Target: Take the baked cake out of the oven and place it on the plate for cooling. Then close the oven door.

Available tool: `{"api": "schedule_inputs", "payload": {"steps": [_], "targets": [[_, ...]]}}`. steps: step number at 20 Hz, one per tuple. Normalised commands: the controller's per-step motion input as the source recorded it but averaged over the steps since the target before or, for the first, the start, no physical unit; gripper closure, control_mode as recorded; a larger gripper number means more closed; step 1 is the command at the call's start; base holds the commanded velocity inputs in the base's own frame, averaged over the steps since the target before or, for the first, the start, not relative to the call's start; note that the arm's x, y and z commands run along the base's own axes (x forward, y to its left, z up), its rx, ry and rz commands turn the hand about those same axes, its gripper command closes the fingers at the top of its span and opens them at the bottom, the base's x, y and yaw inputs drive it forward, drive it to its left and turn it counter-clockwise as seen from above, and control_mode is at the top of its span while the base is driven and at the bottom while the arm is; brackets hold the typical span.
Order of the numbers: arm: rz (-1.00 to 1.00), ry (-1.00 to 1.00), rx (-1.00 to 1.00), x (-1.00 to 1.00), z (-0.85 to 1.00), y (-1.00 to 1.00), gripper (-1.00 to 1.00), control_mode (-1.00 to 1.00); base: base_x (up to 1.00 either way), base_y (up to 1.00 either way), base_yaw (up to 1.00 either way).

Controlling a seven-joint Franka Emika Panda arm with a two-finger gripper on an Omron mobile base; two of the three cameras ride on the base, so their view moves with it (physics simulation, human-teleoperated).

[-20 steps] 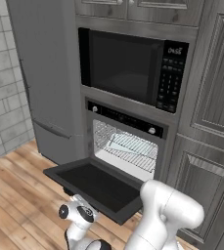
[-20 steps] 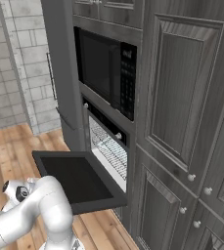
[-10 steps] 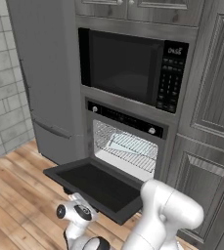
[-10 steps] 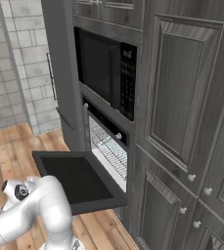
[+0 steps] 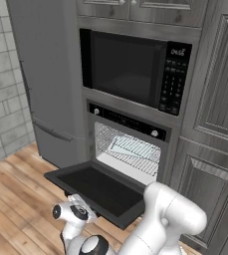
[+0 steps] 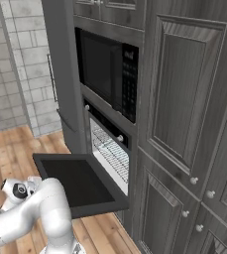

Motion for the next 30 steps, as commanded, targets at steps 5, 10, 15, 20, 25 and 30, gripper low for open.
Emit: {"api": "schedule_inputs", "payload": {"steps": [5, 10, 15, 20, 25, 30], "targets": [[0.0, 0.0, -0.07, -0.06, -0.5, 0.09, -1.0, -1.0, 0.0, 0.0, 0.0], [0.01, 0.0, -0.07, -0.16, -0.51, 0.19, -1.0, -1.0, 0.0, 0.0, 0.0], [0.07, -0.01, -0.04, -0.38, -0.46, 0.37, -1.0, -1.0, 0.0, 0.0, 0.0], [0.14, -0.01, -0.04, -0.25, -0.58, 0.33, -1.0, -1.0, 0.0, 0.0, 0.0], [0.04, 0.0, -0.15, 0.24, -0.52, 0.05, -1.0, -1.0, 0.0, 0.0, 0.0], [0.0, 0.0, -0.17, 0.36, -0.38, 0.0, -1.0, -1.0, 0.0, 0.0, 0.0]]}}
